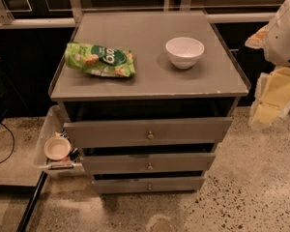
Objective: Open bottom drawer
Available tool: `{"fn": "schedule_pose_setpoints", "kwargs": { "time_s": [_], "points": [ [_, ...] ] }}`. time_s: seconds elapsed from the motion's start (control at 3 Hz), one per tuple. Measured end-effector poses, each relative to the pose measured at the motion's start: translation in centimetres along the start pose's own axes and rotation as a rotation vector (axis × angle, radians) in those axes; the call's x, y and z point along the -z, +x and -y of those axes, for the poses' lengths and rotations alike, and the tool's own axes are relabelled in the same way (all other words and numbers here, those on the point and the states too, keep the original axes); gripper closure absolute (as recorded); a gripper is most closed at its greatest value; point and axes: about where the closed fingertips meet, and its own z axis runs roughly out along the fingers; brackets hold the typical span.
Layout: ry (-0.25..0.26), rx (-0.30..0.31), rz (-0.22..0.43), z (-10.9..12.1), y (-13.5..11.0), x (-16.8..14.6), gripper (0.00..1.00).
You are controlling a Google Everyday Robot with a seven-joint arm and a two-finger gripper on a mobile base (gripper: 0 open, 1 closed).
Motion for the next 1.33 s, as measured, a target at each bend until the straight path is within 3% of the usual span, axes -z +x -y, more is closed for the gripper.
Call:
{"fn": "schedule_pose_setpoints", "kwargs": {
  "time_s": [0.67,1.0,1.33],
  "points": [
    [0.009,-0.010,-0.015,0.2,-0.1,0.6,0.00],
    [-0.050,-0.025,0.004,-0.9,0.2,-2.2,0.00],
    [-0.127,-0.046,0.049,-3.4,0.9,-7.4,0.00]
  ]
}}
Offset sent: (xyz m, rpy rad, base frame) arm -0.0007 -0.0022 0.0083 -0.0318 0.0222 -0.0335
